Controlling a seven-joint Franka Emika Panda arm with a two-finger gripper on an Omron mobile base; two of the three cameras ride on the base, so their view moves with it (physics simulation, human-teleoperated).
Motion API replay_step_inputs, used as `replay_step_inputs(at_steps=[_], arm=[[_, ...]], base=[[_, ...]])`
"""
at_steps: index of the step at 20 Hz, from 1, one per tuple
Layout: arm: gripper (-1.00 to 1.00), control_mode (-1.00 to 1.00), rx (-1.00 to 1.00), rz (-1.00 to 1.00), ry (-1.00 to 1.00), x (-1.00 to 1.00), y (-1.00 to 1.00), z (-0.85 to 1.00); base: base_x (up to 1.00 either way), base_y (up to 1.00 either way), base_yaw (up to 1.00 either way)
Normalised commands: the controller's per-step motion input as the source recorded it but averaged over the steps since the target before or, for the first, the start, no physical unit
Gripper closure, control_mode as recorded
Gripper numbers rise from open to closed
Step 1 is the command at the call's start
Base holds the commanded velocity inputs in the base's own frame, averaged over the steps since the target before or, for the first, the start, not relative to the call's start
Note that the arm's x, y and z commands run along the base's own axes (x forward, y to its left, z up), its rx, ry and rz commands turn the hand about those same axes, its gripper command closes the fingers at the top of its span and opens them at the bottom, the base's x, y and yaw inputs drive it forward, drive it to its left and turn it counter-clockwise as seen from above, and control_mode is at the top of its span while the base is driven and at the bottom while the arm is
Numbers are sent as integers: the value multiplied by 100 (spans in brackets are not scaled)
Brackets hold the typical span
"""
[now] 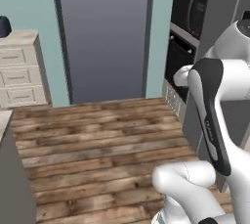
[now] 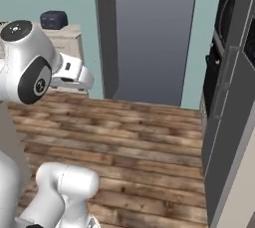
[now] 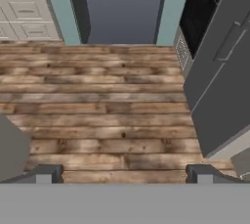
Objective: Get the candle and the beer from the cabinet and move them to the dining counter.
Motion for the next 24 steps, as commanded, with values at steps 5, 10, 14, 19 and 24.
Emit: replay_step_inputs(at_steps=[5,10,14,19,24], arm=[[-100,100,0,0,0,0,0,0],[-100,100,0,0,0,0,0,0],[-100,100,0,0,0,0,0,0],[-100,100,0,0,0,0,0,0],[-100,100,0,0,0,0,0,0]], base=[[100,-65,3],[100,-48,4],[100,-8,7],[100,0,9],[100,-1,30]])
